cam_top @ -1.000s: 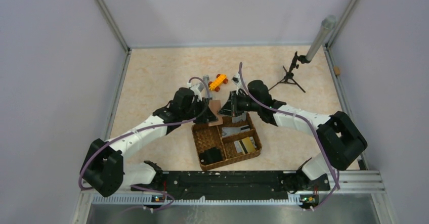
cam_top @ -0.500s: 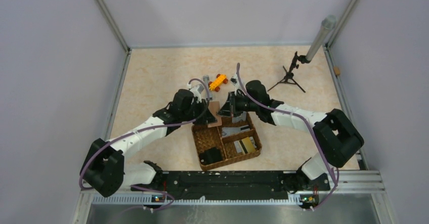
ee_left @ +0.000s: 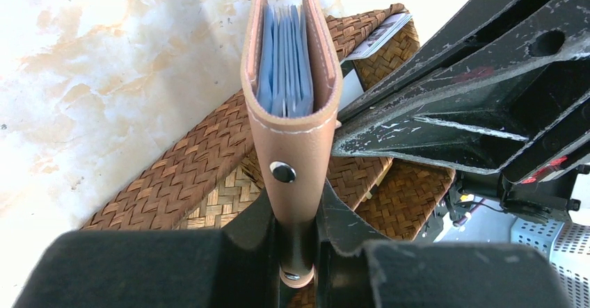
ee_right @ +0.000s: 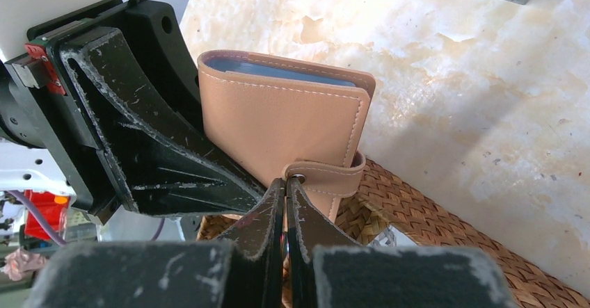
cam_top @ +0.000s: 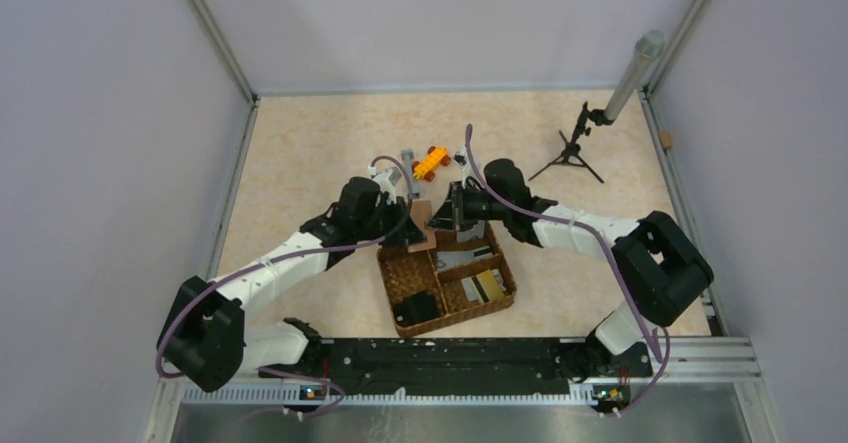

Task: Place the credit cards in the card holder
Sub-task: Close the card holder.

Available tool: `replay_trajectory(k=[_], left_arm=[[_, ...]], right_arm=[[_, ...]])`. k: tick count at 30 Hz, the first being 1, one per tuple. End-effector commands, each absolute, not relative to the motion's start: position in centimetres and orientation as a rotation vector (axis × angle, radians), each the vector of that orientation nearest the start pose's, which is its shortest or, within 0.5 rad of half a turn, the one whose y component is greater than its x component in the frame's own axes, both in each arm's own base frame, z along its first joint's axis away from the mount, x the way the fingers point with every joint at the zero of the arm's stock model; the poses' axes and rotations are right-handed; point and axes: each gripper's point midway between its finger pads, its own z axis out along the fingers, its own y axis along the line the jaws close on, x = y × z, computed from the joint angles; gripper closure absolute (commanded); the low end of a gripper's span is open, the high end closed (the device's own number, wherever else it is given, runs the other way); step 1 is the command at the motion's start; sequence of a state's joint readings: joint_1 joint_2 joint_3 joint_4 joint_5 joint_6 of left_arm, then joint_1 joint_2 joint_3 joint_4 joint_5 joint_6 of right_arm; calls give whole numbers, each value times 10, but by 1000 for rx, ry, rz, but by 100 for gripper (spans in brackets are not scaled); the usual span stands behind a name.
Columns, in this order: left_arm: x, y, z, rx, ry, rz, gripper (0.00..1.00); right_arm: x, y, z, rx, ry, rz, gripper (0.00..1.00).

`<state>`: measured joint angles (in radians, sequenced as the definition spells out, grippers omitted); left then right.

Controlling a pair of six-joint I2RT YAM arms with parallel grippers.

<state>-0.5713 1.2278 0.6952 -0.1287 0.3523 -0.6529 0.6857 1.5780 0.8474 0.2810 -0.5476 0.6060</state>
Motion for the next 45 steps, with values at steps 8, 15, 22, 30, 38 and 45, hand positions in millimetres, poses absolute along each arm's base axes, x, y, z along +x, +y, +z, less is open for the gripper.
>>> replay_trajectory(k=[8, 15, 22, 30, 38, 45], left_arm=[[226, -283, 174, 336, 2176, -1240, 100], [222, -285, 177, 378, 2155, -1245, 100], [216, -291, 182, 445, 2131, -1261, 100], [211, -296, 189, 495, 2098, -1274, 100], [234, -287, 195, 335, 2134, -1171, 100], [275, -259, 221, 141, 2118, -1106, 100]], right_arm=[[263, 375, 137, -496, 2141, 1325, 100], [266, 377, 131, -493, 2164, 1317, 100], [267, 380, 131, -517, 2179, 1322, 100], [266, 384, 127, -530, 2193, 1338, 100], [267, 376, 150, -542, 2162, 1291, 100], [275, 337, 204, -494, 2092, 1183, 64]])
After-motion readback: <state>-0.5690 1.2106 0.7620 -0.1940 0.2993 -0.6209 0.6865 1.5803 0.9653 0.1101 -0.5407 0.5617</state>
